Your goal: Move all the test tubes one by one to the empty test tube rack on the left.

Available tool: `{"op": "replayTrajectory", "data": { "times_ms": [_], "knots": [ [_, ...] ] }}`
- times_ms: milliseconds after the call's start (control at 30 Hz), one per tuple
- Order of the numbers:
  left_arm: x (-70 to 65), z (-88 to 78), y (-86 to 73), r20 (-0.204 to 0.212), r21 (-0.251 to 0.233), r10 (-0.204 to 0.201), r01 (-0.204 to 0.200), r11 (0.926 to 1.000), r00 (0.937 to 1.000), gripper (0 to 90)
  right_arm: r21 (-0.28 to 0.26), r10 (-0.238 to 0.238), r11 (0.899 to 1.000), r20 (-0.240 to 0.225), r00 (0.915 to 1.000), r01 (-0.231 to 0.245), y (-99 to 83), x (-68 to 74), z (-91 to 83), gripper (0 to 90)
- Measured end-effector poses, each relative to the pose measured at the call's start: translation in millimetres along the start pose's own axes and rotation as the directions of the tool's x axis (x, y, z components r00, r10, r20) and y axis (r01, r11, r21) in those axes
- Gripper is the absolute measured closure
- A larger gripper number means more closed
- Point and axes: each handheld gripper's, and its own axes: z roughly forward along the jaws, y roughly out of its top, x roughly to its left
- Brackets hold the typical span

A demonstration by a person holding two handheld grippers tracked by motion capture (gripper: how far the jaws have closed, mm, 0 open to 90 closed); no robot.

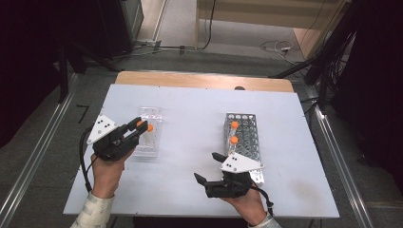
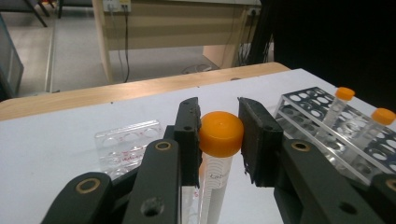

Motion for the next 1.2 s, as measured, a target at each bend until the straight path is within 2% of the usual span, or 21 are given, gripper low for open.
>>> {"op": "replayTrajectory", "data": {
  "times_ms": [367,667,933,1200],
  "knots": [
    [0.1,11.2,-5.1,-0.026,0.027,0.019,-0.018,0.9995,0.9995,70.0,-0.015,0.016,1.0,0.023,0.9996,-0.016,-3.4,-8.5,-10.4,16.9],
    [-1.6,12.1,-12.3,-0.032,0.047,0.042,-0.04,0.9981,0.9986,69.9,-0.018,0.016,1.0,0.026,0.9995,-0.015,-3.5,-9.4,-11.5,17.0],
    [-5.9,15.4,-20.7,-0.043,0.076,0.079,-0.076,0.9942,0.9959,69.7,-0.019,0.02,1.0,0.032,0.9993,-0.019,-3.9,-10.9,-12.9,17.1],
    [-6.0,15.3,-25.3,-0.044,0.088,0.083,-0.079,0.993,0.9956,69.5,-0.02,0.018,1.0,0.032,0.9993,-0.018,-4.2,-11.4,-13.1,17.2]
  ]
}}
